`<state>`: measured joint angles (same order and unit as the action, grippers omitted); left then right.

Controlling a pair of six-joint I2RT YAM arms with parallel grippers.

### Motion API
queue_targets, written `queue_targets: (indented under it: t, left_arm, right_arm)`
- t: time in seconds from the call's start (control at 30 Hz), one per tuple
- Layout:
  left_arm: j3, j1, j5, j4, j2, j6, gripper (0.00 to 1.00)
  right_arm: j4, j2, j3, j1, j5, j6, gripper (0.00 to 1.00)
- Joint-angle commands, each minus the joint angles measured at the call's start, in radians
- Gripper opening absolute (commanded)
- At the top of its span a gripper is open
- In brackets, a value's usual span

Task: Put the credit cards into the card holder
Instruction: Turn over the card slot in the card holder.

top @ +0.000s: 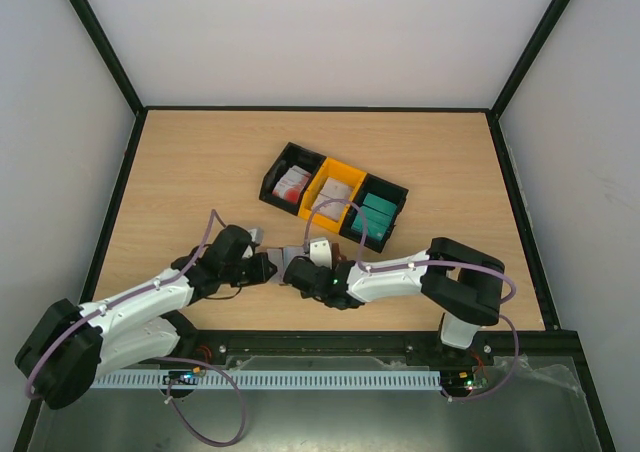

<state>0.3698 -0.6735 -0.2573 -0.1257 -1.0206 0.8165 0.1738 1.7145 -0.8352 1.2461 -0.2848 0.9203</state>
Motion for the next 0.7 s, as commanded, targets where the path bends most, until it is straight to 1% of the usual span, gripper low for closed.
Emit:
queue_targets:
  t: [0.0,0.27,0.47,0.67]
  left_arm:
    - [0.037,0.002,0.013,-0.024,0.018,-0.008,0.03]
    - [0.039,0.001,0.016,-0.023,0.009,-0.004,0.03]
    - [0.048,0.002,0.058,-0.058,0.03,-0.005,0.03]
    - [0.039,0.001,0.063,-0.04,0.052,0.001,0.02]
  right_arm:
    - [0.005,0.006,0.039,-0.011,0.032,0.019,0.07]
    - [-0.006,0.004,0.053,-0.017,0.037,0.022,0.06]
    - [-0.008,0.005,0.051,-0.019,0.039,0.022,0.06]
    - [-0.013,0.01,0.053,-0.02,0.044,0.022,0.06]
